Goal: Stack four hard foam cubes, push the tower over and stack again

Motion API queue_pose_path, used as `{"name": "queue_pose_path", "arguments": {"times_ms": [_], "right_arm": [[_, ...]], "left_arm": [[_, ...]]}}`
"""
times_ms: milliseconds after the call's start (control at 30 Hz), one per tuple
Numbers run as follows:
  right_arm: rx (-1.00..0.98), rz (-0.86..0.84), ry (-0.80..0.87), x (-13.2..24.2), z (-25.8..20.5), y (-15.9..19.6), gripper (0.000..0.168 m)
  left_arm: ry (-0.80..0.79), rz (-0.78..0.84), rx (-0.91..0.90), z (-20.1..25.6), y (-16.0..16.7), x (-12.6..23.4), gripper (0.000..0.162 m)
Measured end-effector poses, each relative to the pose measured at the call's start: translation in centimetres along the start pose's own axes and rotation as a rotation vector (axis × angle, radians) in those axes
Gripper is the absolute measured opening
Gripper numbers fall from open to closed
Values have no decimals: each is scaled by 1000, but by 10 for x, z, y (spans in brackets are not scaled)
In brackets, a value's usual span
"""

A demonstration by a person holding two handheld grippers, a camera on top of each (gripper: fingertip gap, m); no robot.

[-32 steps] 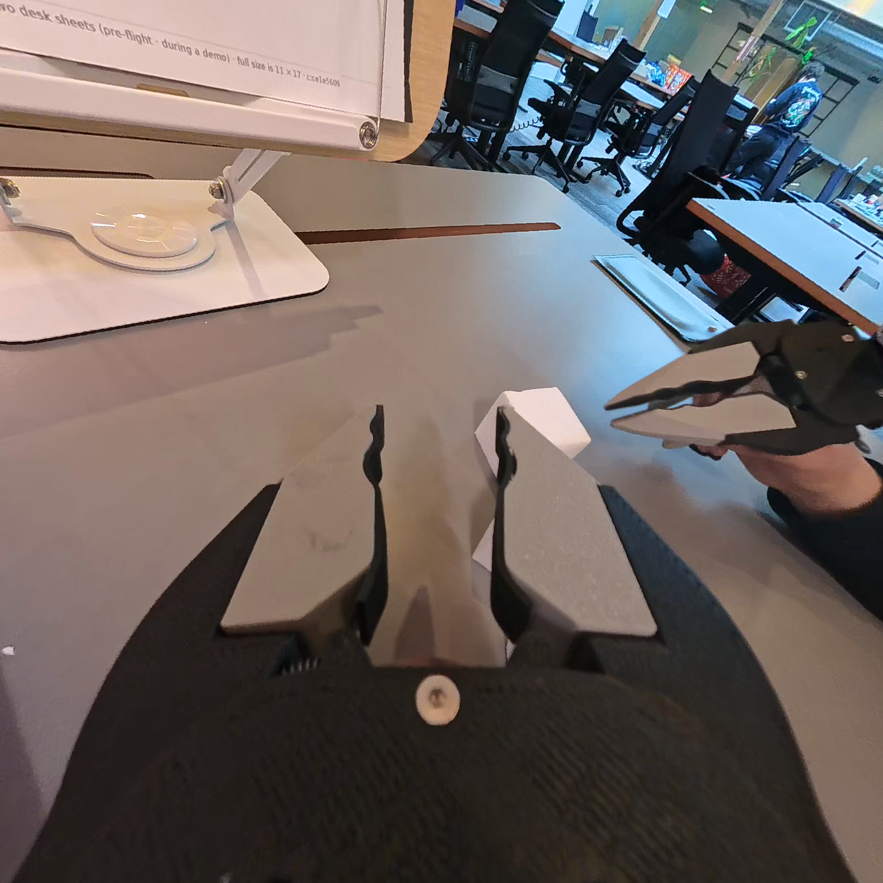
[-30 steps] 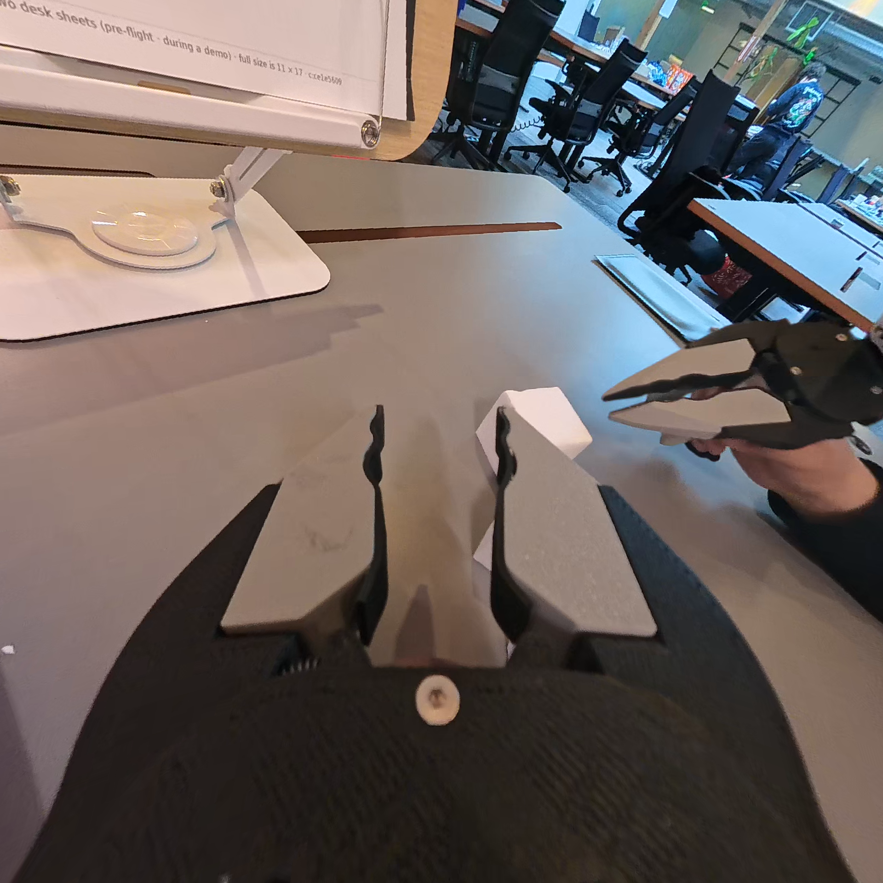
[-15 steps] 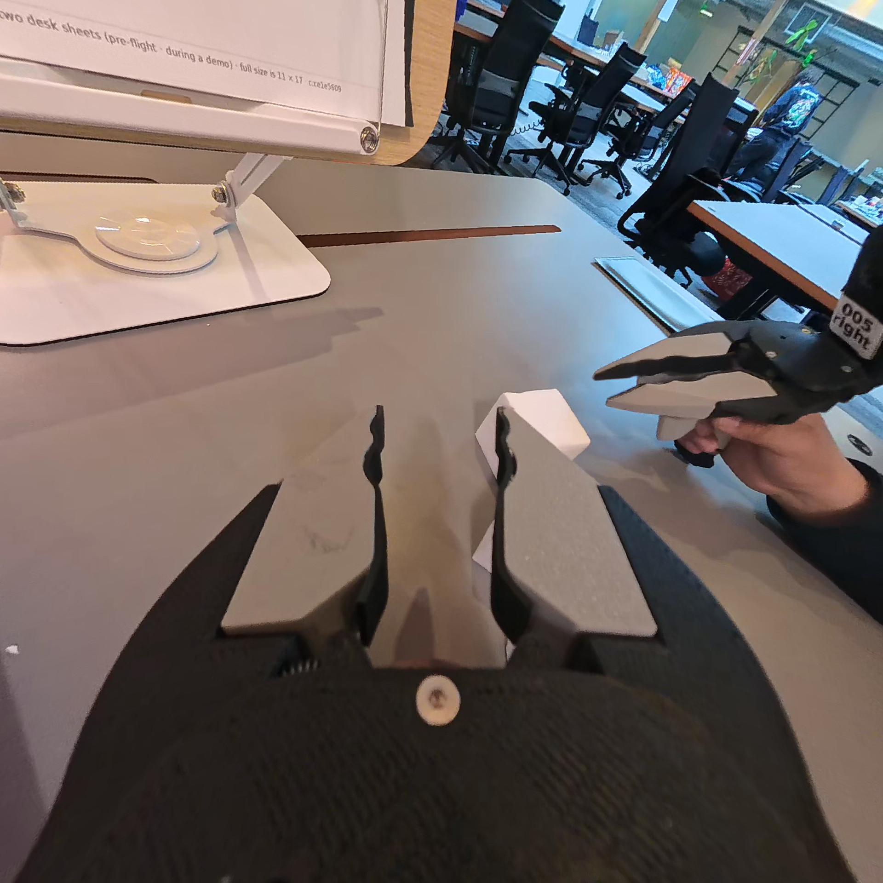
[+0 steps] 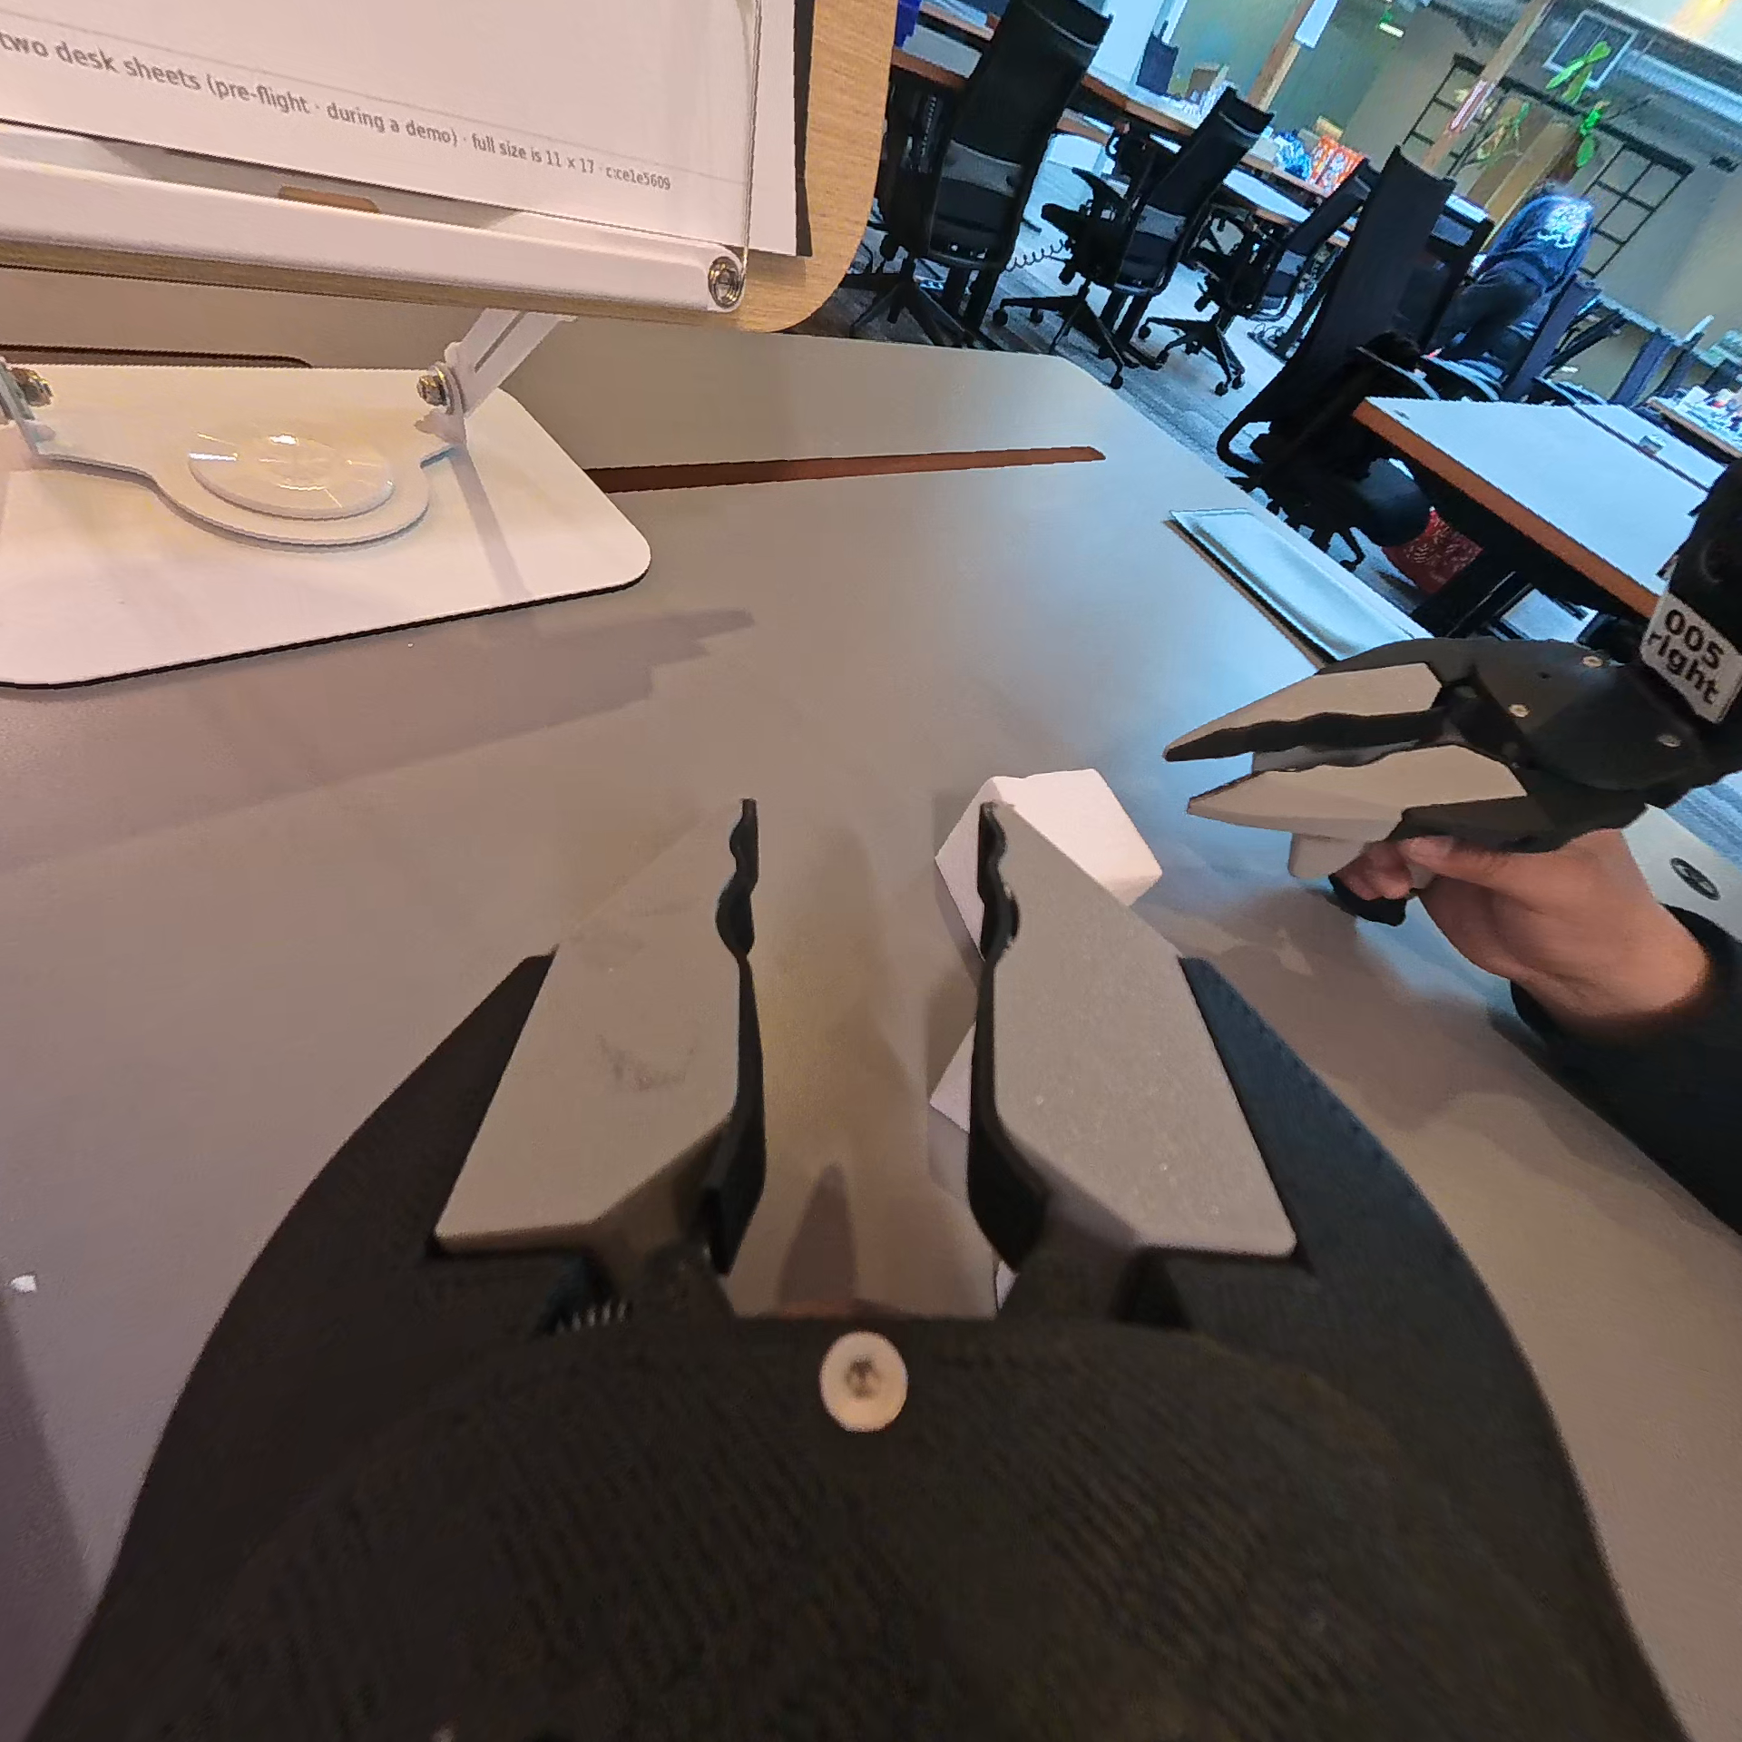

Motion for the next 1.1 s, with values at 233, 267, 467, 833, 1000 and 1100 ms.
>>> {"name": "queue_pose_path", "arguments": {"times_ms": [233, 267, 467, 833, 1000, 1100], "right_arm": [[15, 29, -29, 2, -7, -6, 20], [25, 46, -45, 3, -11, -9, 20], [36, 120, -187, 0, -50, -28, 46], [60, 19, -214, -37, -101, -21, 52], [187, -134, -99, -47, -90, 1, 38], [286, -195, 36, -43, -65, 10, 32]], "left_arm": [[2, -1, -3, 1, 0, 0, 45], [3, -1, -4, 1, 0, 0, 45], [3, 4, -5, 2, -2, 1, 45], [6, -1, -6, 4, -1, -1, 45], [6, 1, -8, 5, -1, 0, 45], [7, -2, -8, 5, -1, -1, 45]]}}
Point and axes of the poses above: each gripper's, where its closed fingertips meet, x back along the fingers, y out of its underside, z = x × y across the jaws, the point moved 1 cm from there along x, back along the fingers, and after that the axes turned 3 degrees about -y, right-handed, at the moved point
